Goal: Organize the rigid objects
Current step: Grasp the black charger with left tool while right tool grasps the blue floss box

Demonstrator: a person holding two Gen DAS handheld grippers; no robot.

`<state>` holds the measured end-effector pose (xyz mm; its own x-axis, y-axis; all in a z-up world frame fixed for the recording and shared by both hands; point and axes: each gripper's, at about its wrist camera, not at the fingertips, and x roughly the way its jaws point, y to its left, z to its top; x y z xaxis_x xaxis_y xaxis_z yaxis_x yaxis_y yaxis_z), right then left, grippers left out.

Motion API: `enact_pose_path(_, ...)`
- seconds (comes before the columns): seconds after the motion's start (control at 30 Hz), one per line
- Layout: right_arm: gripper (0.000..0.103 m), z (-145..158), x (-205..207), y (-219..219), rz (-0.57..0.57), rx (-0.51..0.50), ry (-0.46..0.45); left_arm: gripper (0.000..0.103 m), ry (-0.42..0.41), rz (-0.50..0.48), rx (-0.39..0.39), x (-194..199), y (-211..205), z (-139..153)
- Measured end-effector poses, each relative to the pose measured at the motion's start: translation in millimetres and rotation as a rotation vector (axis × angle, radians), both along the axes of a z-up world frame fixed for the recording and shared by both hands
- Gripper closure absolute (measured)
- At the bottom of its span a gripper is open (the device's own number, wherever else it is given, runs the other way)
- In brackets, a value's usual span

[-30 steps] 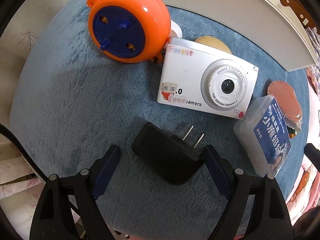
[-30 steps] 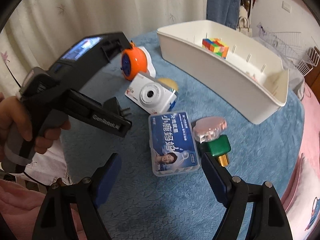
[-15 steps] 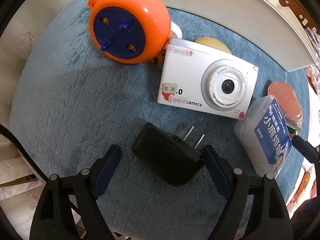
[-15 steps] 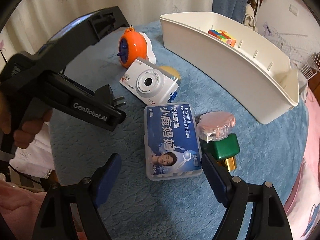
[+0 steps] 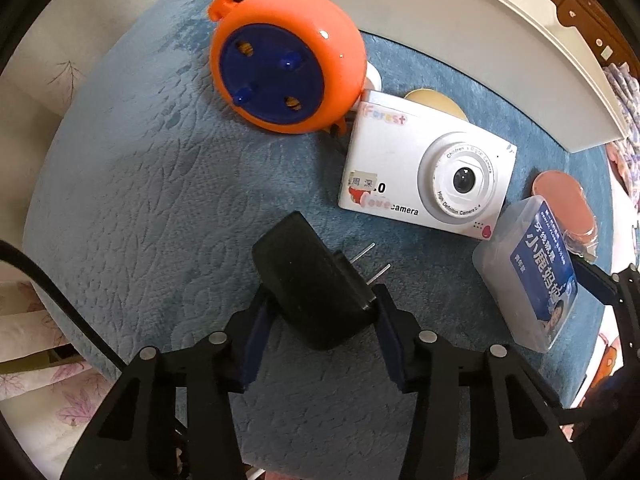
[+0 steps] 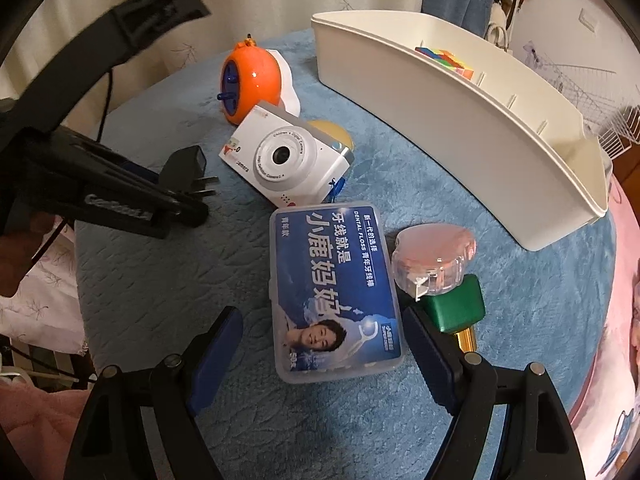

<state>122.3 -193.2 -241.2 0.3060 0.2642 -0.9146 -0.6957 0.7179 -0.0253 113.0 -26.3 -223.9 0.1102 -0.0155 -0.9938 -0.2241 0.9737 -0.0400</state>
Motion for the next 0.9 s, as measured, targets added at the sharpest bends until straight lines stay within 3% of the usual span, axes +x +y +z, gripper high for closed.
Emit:
enact_pose_path(0.57, 0.02, -22, 13, 38, -0.077, -0.049, 0.014, 0.051, -0.083, 0.126, -0.148, -37, 50, 19)
enact_pose_path(0.63, 0.024, -23, 18, 40, -0.082, -0.048, 0.023, 0.051, -0.106, 0.146, -0.172, -42, 57, 25)
enact_pose_path(0.73, 0.039, -22, 19, 44, -0.063, -0.053, 0.04, 0.051, -0.142, 0.178, -0.2, -49, 68, 36)
enact_pose_path(0.9, 0.041, -19, 18, 58, -0.027, -0.046, 0.069, 0.051, -0.183, 0.192, -0.179, -56, 81, 56)
